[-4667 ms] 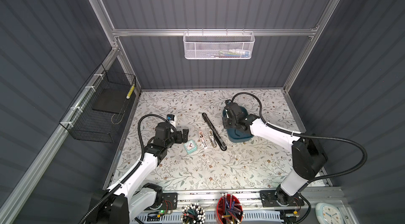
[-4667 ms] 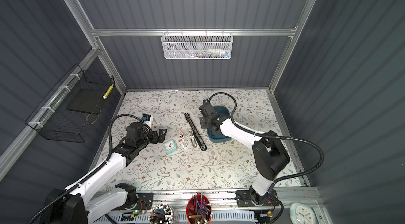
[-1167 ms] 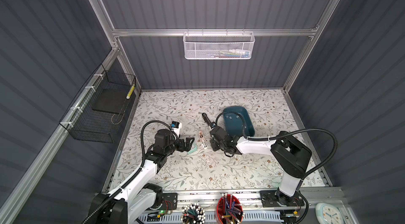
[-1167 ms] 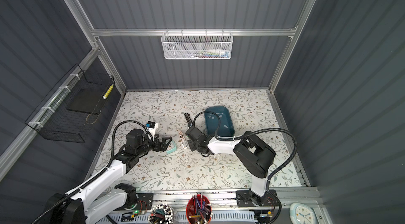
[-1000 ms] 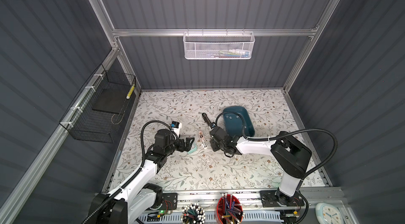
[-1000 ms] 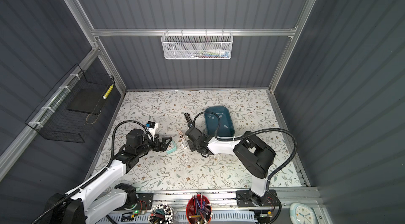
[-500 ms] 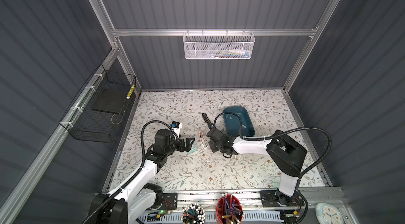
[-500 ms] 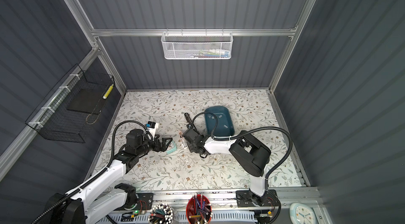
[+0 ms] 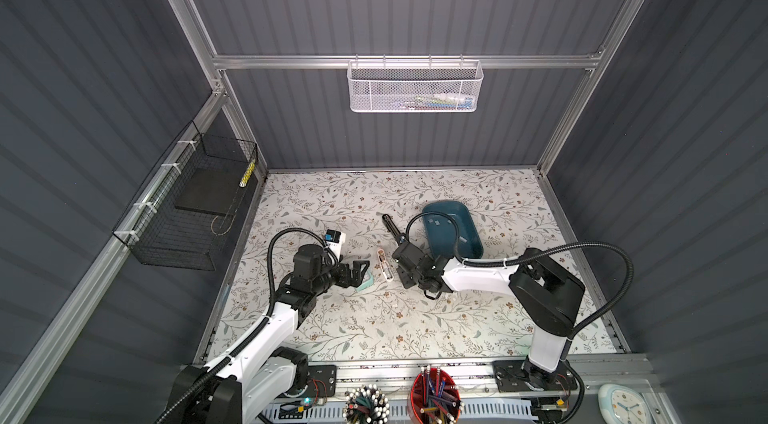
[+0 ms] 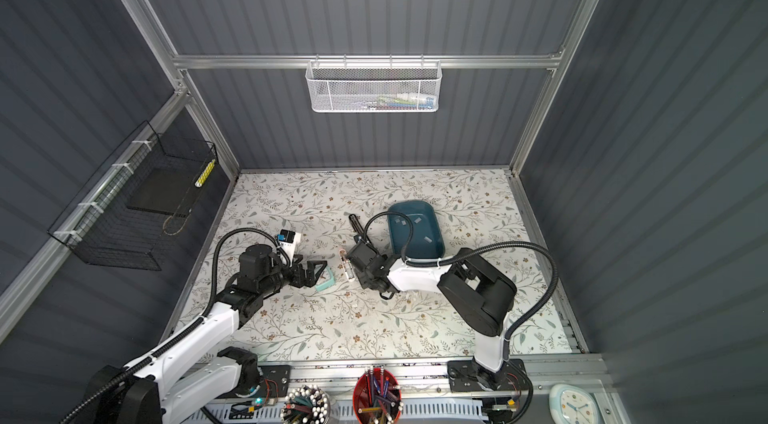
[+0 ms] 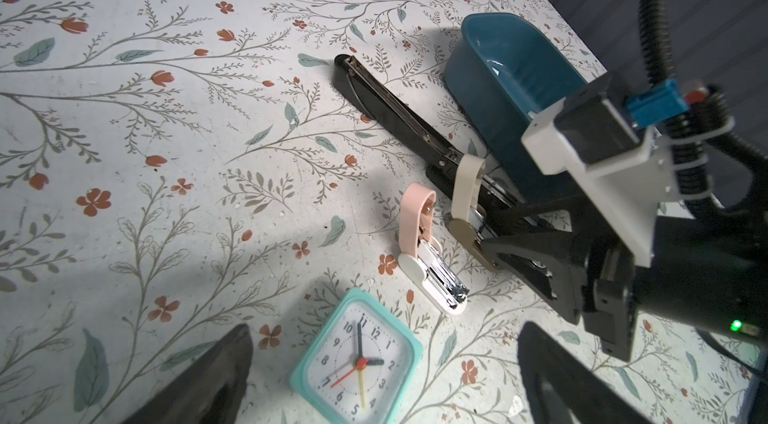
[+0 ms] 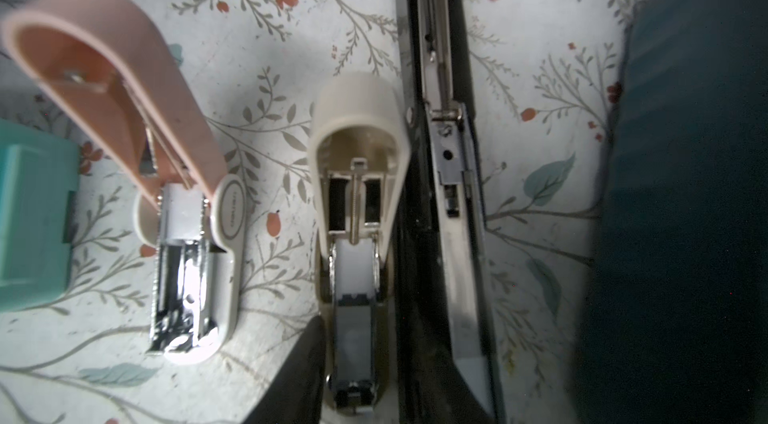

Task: Load the staples into the stapler

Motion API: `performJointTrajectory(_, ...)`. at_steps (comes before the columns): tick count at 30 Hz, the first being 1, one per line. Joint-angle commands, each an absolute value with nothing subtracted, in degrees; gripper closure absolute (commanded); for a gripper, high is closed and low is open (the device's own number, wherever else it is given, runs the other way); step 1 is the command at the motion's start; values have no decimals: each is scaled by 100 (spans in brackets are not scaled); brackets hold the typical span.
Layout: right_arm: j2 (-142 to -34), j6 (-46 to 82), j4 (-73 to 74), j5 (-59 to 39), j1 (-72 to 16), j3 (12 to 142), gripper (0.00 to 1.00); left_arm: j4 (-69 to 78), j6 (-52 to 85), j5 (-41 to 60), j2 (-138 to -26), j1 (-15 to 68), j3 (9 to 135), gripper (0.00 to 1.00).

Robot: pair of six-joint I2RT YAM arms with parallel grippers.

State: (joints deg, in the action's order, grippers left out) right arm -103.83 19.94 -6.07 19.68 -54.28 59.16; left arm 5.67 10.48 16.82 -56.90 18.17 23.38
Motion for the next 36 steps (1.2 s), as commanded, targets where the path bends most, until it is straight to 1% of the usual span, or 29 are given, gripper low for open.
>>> performJointTrajectory(1, -9937, 1851, -602, 2067, -5439, 5842, 62, 615, 932, 1811, -5651, 1811, 2350, 0)
performJointTrajectory(4, -9747, 1819, -483, 2049, -5416, 5767, 62, 615, 936, 1811, -5634, 1811, 2337, 0)
performJointTrajectory(7, -9647, 1802, -432, 1971, -5367, 5731, 65, 606, 934, 1815, -5621, 1811, 2338, 0)
performJointTrajectory(10, -9466, 1785, -408, 1929, -5206, 5708, 65, 606, 929, 1787, -5620, 1810, 2338, 0)
performJointTrajectory(13, -9152, 1693, -425, 1976, -4836, 5736, 64, 607, 923, 1752, -5619, 1811, 2346, 0)
performJointTrajectory(15, -9027, 1614, -577, 2203, -4497, 5852, 61, 607, 923, 1710, -5648, 1811, 2355, 0)
performJointTrajectory(17, -9002, 1696, -754, 2382, -4064, 5970, 60, 630, 918, 1671, -5692, 1811, 2355, 0)
performJointTrajectory(19, -9015, 1930, -896, 2292, -3627, 6057, 59, 650, 902, 1684, -5770, 1811, 2383, 0)
performJointTrajectory(21, -9127, 2168, -988, 2116, -3202, 6139, 58, 650, 886, 1716, -5850, 1811, 2416, 0)
performJointTrajectory(26, -9846, 2675, -1388, 1779, -2579, 6715, 57, 624, 896, 1672, -5963, 1811, 2470, 0)
performJointTrajectory(29, -10358, 2961, -1472, 1637, -2331, 7053, 57, 615, 901, 1648, -5984, 1811, 2482, 0)
performJointTrajectory(31, -10652, 3063, -1514, 1450, -2207, 7279, 60, 614, 897, 1639, -5993, 1811, 2492, 0)
performJointTrajectory(36, -11160, 3135, -1520, 1441, -2180, 7715, 60, 607, 888, 1657, -5960, 1811, 2479, 0)
